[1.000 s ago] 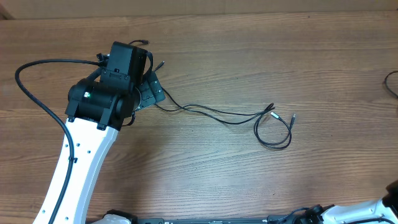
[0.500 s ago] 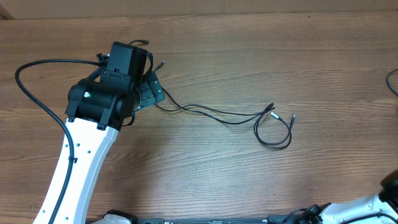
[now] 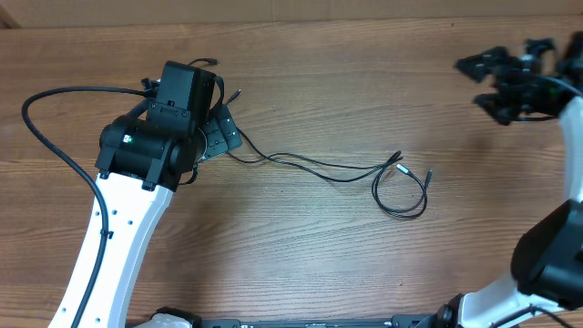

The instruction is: Untangle cables

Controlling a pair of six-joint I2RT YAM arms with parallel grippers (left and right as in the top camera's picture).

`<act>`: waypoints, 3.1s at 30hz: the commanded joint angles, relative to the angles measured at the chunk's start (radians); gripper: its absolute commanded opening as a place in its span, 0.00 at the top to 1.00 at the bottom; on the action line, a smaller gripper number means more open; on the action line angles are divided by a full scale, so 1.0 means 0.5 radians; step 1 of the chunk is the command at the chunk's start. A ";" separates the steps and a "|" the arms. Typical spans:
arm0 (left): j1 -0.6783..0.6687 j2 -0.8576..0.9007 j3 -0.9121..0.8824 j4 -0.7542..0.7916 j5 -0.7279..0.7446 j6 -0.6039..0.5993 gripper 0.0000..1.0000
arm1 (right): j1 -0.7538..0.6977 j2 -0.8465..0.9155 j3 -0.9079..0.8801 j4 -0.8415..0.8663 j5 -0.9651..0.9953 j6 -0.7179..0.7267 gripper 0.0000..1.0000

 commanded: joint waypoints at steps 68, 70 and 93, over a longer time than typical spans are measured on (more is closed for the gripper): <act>0.014 -0.027 0.016 0.002 -0.034 0.009 0.00 | 0.377 -1.167 -0.196 -1.335 0.799 -0.204 0.00; 0.014 -0.027 0.016 0.002 -0.034 0.009 0.00 | 0.378 -1.138 -0.196 -1.406 0.761 -0.208 0.00; 0.014 -0.027 0.016 0.002 -0.034 0.009 0.00 | 0.377 -2.136 -0.196 -1.258 0.598 -0.528 0.00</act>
